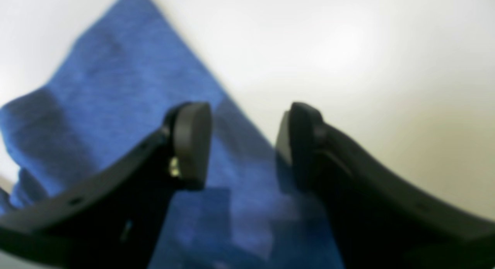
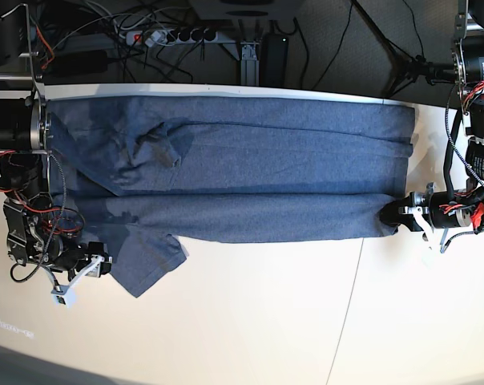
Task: Fold the T-shirt properly
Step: 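Hold the hem corners with both grippers near the shirt's middle, then lift the folded shirt ends with both grippers and pull them apart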
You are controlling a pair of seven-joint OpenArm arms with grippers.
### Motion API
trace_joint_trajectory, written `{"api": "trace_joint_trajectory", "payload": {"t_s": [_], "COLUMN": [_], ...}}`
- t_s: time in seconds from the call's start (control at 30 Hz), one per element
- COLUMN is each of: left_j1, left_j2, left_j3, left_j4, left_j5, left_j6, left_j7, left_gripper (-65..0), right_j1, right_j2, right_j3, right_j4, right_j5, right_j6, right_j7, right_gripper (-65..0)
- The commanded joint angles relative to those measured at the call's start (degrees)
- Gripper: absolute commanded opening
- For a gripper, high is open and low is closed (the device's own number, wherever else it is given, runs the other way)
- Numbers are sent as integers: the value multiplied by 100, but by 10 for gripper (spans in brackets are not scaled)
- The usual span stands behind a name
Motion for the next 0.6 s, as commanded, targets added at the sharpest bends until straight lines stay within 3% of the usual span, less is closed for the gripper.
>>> {"api": "trace_joint_trajectory", "payload": {"t_s": [0.0,0.23,0.5,0.57], "left_j1": [-144,-144,-144,-144], "left_j2": [-114,-114,-114,-114], "left_j3": [-33,-33,-33,-33], "left_j4": [85,87,85,85], "left_j5": [-101,-101,-101,-103], "left_j6": [-176,-176,-176,-176], "left_j7": [-57,-59,-59,-61], "left_gripper": [-650,-650,-650,-650], "right_j1": [74,74,74,74], "right_j2": [-48,-282,-313,-313], "right_j3": [-151,-901,-955,-955], "right_j4": [31,44,168,184], "right_j5": [4,162,238,236], "right_j6": [684,695,699,697], "right_j7": [-267,-535,-739,-737], "right_gripper": [-323,-323,-328,-386]}}
